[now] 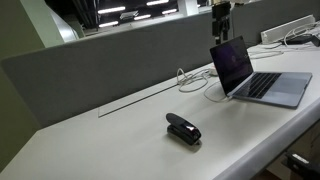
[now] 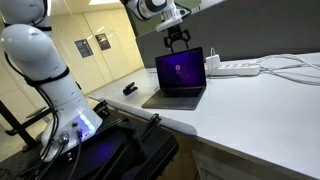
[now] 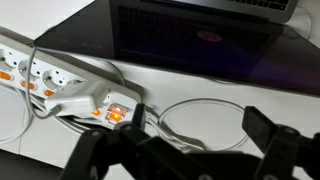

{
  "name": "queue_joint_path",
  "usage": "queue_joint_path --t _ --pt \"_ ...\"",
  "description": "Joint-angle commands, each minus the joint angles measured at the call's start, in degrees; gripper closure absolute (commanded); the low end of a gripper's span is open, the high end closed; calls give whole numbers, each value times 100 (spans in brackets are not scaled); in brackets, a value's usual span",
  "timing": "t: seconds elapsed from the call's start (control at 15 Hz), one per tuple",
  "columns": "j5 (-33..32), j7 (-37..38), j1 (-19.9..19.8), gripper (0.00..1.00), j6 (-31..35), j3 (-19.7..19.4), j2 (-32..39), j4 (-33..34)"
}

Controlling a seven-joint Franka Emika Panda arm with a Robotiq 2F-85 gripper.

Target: Close the laptop

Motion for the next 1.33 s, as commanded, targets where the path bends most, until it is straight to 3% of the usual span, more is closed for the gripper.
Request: queue_joint_path --t 0.0,0.6,1.27 --pt "-354 401 -22 0 -173 -25 -81 -66" --pt "-616 643 -36 0 -419 26 -438 -579" --pt "-1045 1150 16 0 -546 -126 -1287 -1794"
